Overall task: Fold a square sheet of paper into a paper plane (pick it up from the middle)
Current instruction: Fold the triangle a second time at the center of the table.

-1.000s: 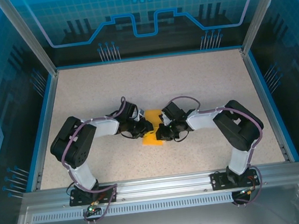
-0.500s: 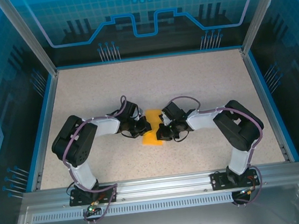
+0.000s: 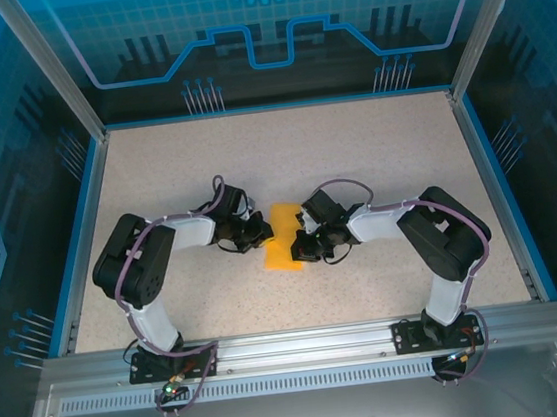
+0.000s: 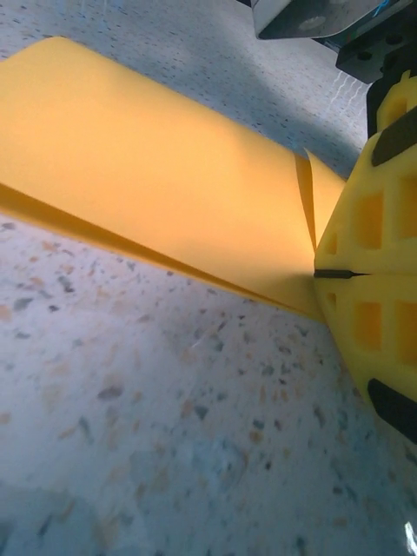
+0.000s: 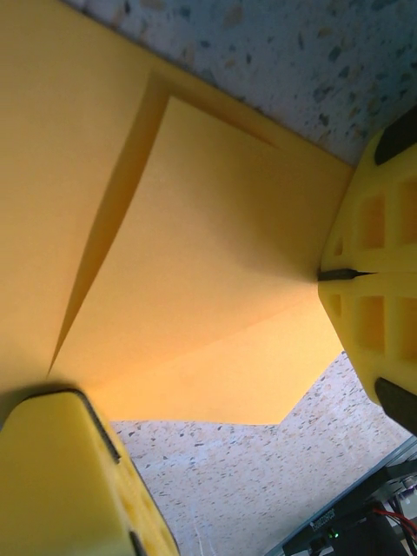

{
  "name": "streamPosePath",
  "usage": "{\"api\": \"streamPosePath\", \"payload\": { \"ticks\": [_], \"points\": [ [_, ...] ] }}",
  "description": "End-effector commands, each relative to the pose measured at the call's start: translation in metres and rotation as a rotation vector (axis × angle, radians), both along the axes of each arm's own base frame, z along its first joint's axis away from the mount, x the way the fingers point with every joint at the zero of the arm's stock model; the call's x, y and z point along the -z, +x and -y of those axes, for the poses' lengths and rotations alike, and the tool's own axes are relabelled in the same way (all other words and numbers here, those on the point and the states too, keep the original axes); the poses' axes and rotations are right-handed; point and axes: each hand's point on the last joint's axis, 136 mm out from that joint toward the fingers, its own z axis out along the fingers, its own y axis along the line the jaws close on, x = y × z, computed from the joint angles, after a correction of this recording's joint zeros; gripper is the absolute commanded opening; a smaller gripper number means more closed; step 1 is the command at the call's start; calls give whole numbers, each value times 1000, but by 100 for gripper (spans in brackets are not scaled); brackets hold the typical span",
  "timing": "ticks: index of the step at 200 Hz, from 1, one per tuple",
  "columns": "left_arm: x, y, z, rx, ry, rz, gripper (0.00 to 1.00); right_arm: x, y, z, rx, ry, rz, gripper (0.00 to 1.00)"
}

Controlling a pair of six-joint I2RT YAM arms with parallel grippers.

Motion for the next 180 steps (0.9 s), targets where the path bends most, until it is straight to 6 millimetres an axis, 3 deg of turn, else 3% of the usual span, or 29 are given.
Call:
{"api": "streamPosePath", "payload": {
  "ticks": [1,50,103,138,180],
  "points": [
    [12,1,-24,-42,75,-8,0,42,-34,33,4,-157,-140,3],
    [2,8,-35,-71,67,8,0,39,-33,28,-5,-132,-139,3],
    [-41,13,-32,-55,33,85,0,36,-31,25,-9,-123,-132,4],
    [-67,-1,-5,23,-45,123,2,34,-29,25,-6,-124,-122,4],
    [-56,-27,31,130,-89,77,2,33,-28,26,-2,-126,-114,4]
  ]
}}
